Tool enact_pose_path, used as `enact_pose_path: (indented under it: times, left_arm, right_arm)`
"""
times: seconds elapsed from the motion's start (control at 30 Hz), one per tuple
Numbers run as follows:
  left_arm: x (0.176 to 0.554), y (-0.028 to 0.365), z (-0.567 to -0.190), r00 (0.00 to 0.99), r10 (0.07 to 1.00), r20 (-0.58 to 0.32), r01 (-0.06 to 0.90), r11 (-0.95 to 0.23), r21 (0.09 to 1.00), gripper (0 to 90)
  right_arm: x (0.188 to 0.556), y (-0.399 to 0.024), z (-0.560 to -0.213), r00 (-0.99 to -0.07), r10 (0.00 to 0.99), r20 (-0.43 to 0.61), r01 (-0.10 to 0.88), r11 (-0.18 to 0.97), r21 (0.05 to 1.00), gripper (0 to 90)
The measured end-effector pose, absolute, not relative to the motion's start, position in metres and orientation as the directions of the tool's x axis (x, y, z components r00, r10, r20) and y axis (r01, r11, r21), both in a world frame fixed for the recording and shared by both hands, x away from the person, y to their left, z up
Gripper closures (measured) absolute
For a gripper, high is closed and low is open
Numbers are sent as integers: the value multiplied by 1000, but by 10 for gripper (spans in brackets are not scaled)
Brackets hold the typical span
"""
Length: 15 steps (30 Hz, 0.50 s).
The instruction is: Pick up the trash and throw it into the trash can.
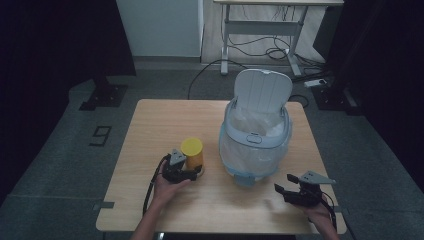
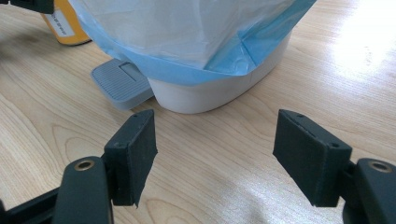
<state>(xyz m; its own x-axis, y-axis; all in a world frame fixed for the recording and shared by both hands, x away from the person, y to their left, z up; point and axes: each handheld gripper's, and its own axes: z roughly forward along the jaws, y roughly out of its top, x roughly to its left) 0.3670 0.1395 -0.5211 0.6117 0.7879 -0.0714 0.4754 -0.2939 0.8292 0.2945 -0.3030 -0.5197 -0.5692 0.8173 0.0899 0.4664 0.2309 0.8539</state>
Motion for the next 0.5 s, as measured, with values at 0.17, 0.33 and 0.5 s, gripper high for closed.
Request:
enact_pose_path:
  times: [0.17, 0.33, 0.5]
  left_arm:
    - [363, 143, -516, 613, 788, -63, 456, -288, 842, 245]
    - [359, 147, -513, 614, 787, -63, 443, -278, 852, 245]
    - [355, 150, -507, 618, 784, -65, 428, -266, 864, 245]
  right_arm:
    - [295, -302, -520, -571, 817, 84, 466, 238, 852, 293]
    - [294, -302, -521, -570, 817, 82, 467, 240, 851, 293]
    - [295, -302, -521, -569, 818, 82, 468, 240, 850, 293]
